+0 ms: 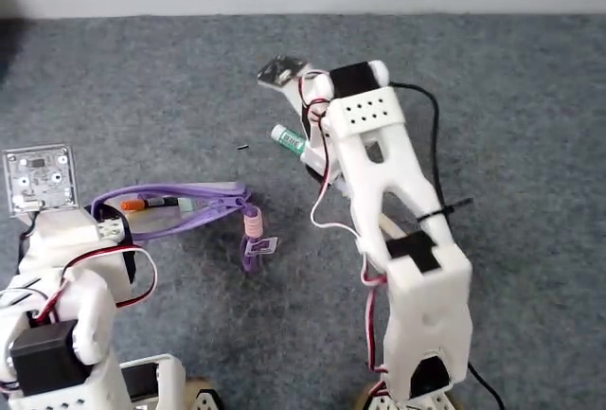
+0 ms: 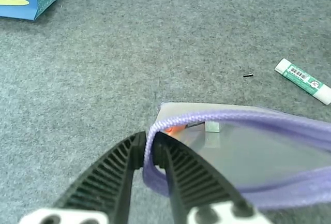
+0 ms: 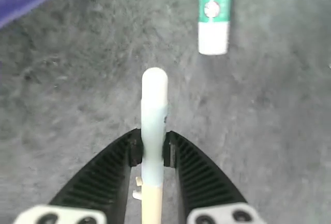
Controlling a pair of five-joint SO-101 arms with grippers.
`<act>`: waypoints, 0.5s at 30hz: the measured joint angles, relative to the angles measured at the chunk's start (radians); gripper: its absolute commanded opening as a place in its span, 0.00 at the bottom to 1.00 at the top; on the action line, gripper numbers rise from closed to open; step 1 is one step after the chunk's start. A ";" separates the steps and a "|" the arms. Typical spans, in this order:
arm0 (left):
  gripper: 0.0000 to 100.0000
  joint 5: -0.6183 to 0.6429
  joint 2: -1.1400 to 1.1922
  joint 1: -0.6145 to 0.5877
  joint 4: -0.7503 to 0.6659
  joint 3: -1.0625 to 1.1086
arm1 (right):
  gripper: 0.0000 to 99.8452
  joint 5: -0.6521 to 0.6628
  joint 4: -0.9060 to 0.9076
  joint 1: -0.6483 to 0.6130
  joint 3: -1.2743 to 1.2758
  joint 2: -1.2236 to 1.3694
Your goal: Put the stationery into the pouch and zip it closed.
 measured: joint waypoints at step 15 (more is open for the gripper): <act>0.01 0.000 0.000 0.000 -0.006 0.002 | 0.01 -0.428 -0.044 -0.201 0.170 -0.738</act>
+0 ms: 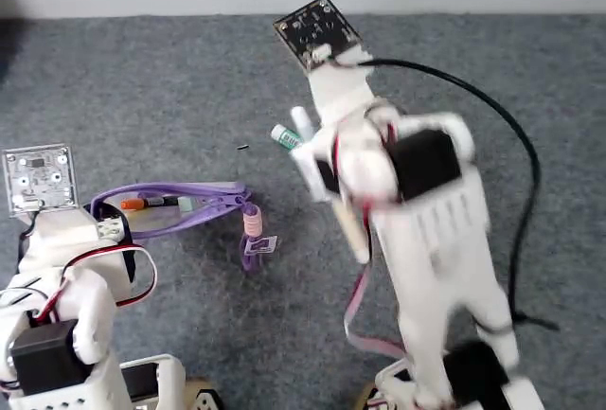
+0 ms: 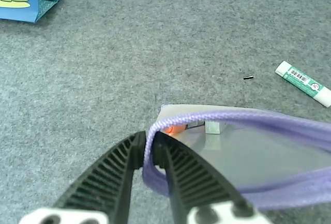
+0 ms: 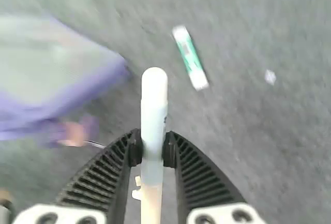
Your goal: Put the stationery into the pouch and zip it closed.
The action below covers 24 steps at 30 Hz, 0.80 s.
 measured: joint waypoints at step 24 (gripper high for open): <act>0.01 0.000 0.000 0.000 0.000 0.000 | 0.01 -0.215 -0.792 -0.373 0.198 -0.130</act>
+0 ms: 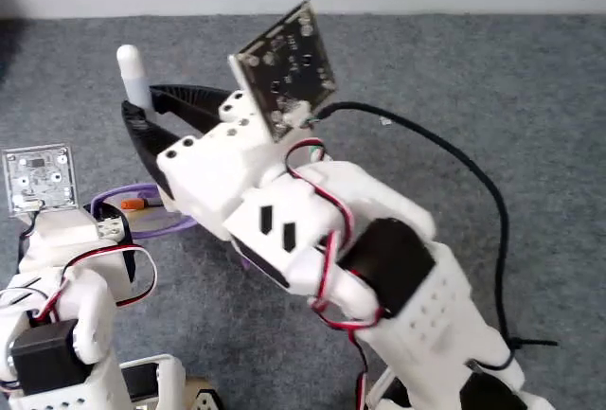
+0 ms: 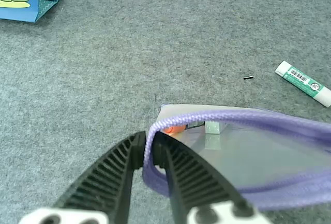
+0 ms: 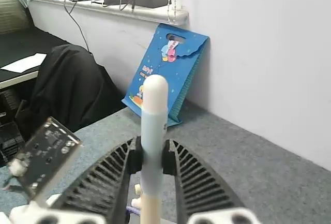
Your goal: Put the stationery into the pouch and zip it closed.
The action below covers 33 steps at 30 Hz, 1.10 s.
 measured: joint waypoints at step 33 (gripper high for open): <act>0.01 0.000 0.000 0.000 0.000 0.000 | 0.02 0.413 -0.736 -0.025 1.112 -0.379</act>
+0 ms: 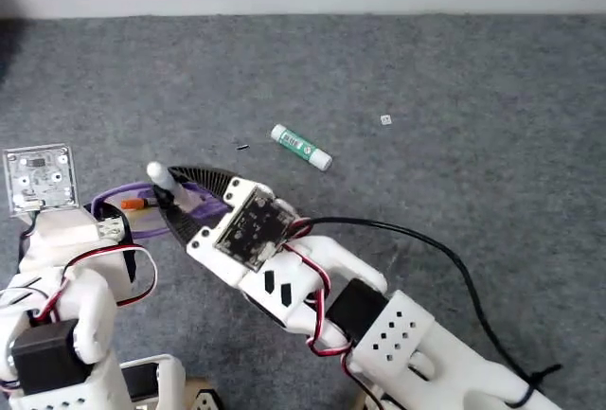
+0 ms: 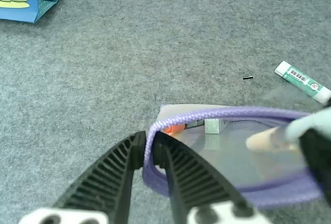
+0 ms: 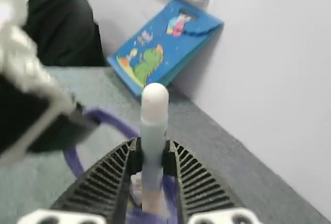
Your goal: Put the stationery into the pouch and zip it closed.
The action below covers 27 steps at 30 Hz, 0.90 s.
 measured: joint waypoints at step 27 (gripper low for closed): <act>0.01 0.000 0.000 0.002 0.000 0.000 | 0.01 -0.051 0.351 0.180 -0.305 0.008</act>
